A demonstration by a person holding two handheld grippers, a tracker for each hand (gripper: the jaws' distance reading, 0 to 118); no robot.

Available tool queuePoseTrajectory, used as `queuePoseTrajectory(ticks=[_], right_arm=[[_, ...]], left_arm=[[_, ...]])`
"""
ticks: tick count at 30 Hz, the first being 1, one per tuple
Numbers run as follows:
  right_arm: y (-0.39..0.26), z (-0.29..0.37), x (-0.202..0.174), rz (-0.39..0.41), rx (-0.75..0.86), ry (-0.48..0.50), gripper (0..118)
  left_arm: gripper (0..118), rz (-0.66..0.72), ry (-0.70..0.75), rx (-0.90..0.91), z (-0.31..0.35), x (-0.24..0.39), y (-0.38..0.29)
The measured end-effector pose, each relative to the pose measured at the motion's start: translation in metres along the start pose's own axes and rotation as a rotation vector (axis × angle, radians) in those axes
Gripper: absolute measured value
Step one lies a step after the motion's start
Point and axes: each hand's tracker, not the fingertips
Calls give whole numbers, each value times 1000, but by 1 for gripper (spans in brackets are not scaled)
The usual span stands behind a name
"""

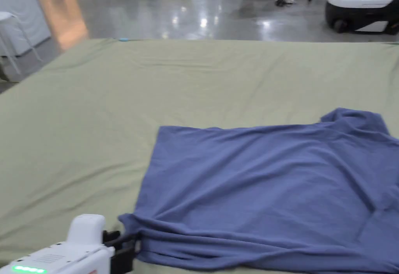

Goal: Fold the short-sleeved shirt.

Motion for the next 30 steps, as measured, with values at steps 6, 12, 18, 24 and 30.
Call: queuePoseTrajectory(ticks=[6,12,18,24,30], right_arm=[[-14,1,29,-47,-76,-98,0],[-47,-37,89,-225,-227,-168,74],[-79,-75,119,-300,-354,-89,70],[-69,-76,107,-224,-326,-22,4],[-19,-64,89,-84,-219,-51,4]], left_arm=[[14,-169,28,-58,-5,29,1],[14,-136,29,-56,-3,33,0],[14,-140,35,-64,0,38,3],[14,-84,9,-39,10,32,5],[12,95,-133,97,70,19,34]])
